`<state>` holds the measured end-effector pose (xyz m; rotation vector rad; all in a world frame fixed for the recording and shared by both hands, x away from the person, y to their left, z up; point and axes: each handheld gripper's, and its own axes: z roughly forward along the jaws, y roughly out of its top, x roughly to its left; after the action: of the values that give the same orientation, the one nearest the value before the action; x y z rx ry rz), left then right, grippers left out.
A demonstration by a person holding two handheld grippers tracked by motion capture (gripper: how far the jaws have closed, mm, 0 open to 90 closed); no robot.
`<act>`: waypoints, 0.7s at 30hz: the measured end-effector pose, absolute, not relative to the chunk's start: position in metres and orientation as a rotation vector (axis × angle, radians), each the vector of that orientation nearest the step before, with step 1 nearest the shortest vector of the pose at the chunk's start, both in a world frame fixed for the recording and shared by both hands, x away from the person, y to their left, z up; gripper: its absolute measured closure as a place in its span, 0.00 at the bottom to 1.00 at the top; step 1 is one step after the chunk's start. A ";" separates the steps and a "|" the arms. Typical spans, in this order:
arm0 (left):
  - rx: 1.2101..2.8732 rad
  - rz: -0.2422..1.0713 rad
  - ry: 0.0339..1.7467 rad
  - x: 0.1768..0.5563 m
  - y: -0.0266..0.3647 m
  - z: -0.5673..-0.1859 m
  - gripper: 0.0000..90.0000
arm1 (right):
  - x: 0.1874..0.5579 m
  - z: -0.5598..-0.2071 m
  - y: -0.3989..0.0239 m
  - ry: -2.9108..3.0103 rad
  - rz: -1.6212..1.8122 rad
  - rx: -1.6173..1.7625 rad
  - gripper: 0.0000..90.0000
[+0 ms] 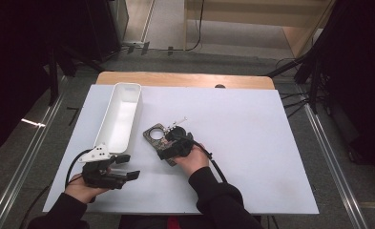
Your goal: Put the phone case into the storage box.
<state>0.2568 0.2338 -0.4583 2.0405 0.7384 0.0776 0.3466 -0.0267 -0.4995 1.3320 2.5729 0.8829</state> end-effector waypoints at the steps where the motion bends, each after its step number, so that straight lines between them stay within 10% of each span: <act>1: 2.041 0.077 0.738 0.257 0.234 -0.458 0.28 | 0.347 -0.499 -0.028 2.579 0.890 1.343 0.12; 21: 2.044 0.040 0.743 0.257 0.231 -0.458 0.29 | 0.351 -0.470 -0.067 2.641 1.033 1.419 0.12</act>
<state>0.2573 0.2313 -0.4582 2.0444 0.7433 0.0404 0.3513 -0.0669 -0.4701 1.4187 2.6413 1.0331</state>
